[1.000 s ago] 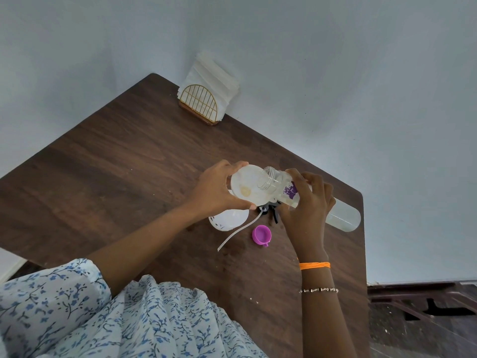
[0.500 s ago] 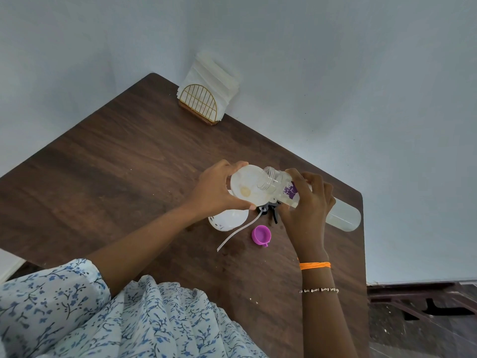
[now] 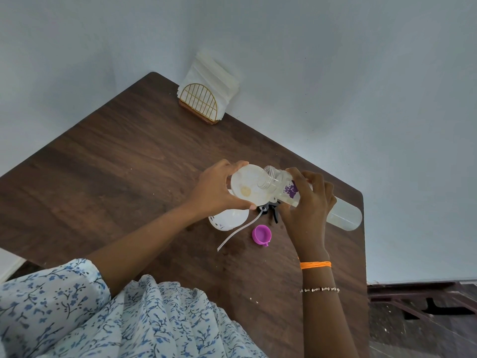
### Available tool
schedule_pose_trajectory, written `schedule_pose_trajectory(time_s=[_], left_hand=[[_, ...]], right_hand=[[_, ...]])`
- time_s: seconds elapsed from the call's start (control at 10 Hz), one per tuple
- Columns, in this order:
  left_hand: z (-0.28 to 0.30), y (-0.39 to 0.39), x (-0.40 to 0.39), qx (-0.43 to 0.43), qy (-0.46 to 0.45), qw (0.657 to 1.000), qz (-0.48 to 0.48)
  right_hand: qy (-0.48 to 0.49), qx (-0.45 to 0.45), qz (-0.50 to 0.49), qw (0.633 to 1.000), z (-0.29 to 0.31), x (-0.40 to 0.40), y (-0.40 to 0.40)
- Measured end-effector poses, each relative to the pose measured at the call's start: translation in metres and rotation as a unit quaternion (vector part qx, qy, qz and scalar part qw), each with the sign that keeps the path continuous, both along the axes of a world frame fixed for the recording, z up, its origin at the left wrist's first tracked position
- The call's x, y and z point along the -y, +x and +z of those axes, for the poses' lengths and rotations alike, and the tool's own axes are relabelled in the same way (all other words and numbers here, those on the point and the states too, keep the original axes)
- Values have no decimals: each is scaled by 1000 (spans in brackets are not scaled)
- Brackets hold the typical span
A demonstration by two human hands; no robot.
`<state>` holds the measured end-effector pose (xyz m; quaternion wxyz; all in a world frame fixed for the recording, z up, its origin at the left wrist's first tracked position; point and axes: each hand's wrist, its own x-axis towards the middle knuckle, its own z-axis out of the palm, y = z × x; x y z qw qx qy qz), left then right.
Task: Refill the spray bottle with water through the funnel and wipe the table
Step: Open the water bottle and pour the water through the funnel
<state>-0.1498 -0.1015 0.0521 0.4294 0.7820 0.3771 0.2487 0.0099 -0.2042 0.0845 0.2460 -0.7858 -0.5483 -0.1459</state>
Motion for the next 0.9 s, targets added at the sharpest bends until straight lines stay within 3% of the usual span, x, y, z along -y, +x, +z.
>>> schedule_pose_trajectory(time_s=[0.9], left_hand=[[1,0,0,-13,-1,1000,2]], right_hand=[[-4,-4,-4,1000,-1,1,2]])
